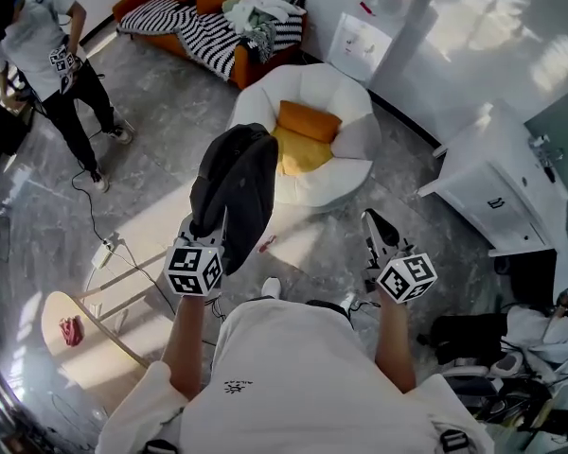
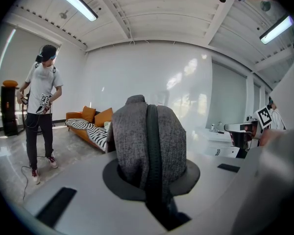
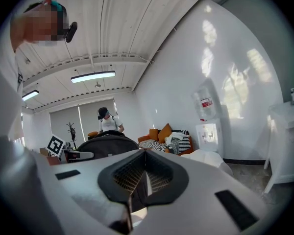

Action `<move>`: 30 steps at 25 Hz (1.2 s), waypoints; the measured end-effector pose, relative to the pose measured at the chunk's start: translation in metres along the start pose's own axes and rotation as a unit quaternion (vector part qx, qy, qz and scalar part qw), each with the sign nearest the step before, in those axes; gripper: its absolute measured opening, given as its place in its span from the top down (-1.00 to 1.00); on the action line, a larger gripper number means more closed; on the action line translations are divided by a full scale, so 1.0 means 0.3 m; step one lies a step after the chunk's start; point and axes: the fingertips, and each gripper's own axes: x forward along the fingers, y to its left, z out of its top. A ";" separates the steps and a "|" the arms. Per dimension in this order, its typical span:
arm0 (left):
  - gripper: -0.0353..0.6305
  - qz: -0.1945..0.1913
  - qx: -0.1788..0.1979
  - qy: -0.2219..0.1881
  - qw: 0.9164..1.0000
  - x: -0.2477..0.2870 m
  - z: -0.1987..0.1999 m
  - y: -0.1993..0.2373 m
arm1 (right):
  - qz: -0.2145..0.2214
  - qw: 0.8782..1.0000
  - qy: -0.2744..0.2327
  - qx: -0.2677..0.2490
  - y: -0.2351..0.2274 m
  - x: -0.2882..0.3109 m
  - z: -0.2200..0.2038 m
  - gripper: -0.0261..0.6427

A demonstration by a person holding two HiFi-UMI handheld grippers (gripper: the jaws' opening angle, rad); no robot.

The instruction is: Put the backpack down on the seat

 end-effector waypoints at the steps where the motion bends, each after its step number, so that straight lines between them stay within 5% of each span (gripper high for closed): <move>1: 0.70 -0.002 0.000 -0.001 1.000 0.005 0.007 0.011 | -0.001 1.000 0.001 -0.001 0.004 0.014 0.005 0.86; 30: 0.70 -0.001 -0.011 -0.006 1.000 0.128 0.013 0.084 | 0.013 1.000 -0.009 -0.024 -0.057 0.202 0.089 0.85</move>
